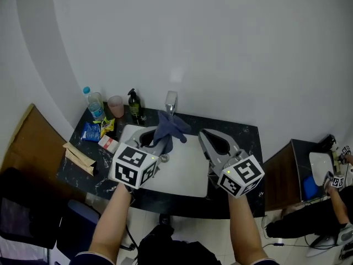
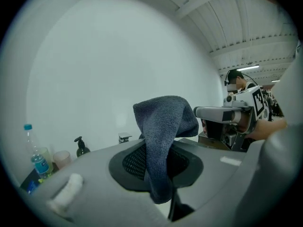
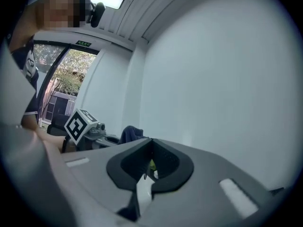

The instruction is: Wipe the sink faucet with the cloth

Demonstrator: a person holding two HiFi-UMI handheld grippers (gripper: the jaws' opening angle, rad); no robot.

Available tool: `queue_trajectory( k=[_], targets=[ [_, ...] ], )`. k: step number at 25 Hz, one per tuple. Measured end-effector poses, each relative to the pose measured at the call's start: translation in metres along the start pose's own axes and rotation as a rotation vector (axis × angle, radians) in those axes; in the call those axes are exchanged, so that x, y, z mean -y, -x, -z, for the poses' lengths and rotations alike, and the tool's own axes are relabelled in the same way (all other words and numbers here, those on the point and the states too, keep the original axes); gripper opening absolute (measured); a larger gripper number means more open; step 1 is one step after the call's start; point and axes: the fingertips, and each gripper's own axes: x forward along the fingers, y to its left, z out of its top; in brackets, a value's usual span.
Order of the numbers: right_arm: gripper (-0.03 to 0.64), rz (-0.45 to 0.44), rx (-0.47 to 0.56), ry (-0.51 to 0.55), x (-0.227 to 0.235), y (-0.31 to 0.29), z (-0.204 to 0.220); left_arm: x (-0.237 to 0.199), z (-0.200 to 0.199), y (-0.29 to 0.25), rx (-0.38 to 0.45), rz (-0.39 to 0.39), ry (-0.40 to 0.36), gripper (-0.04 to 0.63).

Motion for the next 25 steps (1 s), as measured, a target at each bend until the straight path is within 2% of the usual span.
queue_trajectory(
  k=[5, 14, 18, 25],
  targets=[
    [0.005, 0.033, -0.043, 0.027, -0.032, 0.061, 0.016, 0.055, 0.009, 0.052, 0.068, -0.062, 0.029, 0.057],
    [0.006, -0.009, -0.023, -0.029, -0.094, 0.147, 0.008, 0.143, 0.027, 0.132, 0.066, -0.117, 0.069, 0.058],
    [0.006, -0.012, -0.017, -0.032, -0.120, 0.161, 0.001, 0.153, 0.027, 0.159, 0.082, -0.139, 0.068, 0.058],
    [0.006, -0.018, -0.018, 0.006, -0.142, 0.149, -0.011, 0.141, 0.024, 0.183, 0.094, -0.174, 0.076, 0.058]
  ],
)
